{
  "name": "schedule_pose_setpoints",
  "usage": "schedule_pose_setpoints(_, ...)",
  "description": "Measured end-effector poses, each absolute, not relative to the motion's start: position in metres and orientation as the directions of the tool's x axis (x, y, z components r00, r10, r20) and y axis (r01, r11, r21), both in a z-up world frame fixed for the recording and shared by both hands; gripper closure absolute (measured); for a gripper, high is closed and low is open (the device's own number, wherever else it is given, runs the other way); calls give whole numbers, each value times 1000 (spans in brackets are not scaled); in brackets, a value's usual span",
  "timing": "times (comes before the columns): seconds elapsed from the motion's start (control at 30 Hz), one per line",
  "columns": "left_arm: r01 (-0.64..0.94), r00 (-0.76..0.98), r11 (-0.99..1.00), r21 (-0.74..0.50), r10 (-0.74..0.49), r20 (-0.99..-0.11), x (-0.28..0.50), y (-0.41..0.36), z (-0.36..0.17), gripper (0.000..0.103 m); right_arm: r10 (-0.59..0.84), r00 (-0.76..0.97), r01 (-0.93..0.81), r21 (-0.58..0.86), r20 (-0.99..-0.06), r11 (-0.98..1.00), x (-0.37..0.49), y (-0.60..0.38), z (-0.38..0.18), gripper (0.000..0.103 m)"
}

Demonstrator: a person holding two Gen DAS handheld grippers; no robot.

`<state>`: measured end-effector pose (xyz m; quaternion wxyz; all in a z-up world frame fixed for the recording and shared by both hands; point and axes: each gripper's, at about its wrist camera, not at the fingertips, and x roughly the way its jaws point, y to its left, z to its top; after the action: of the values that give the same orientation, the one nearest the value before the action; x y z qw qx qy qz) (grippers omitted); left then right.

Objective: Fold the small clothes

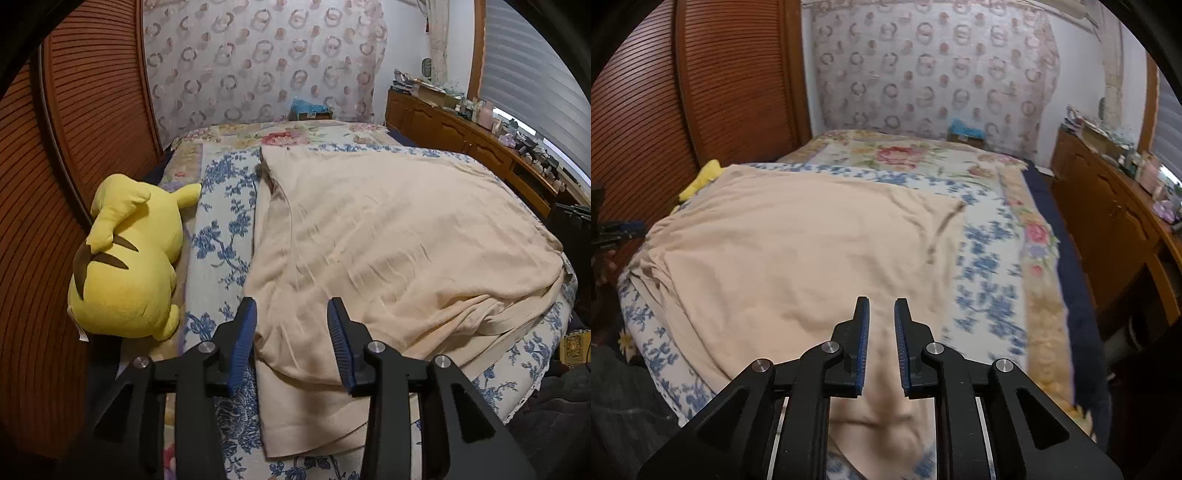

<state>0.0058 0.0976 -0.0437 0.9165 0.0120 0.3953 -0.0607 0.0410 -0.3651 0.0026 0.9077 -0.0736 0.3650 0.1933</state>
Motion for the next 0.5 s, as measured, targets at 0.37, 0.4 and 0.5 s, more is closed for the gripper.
schedule_pose_setpoints(0.37, 77, 635, 996, -54, -91, -767, 2, 107, -71, 64, 327, 610, -453, 21, -722, 891, 64, -324, -33, 85)
schedule_pose_setpoints(0.4, 76, 630, 996, -54, -90, -771, 1, 107, -73, 64, 324, 604, -453, 20, -728, 891, 65, -322, -37, 85)
schedule_pose_setpoints(0.5, 68, 632, 995, -71, -98, -769, -3, 109, -76, 64, 316, 582, -463, 15, -749, 886, 67, -316, -47, 85)
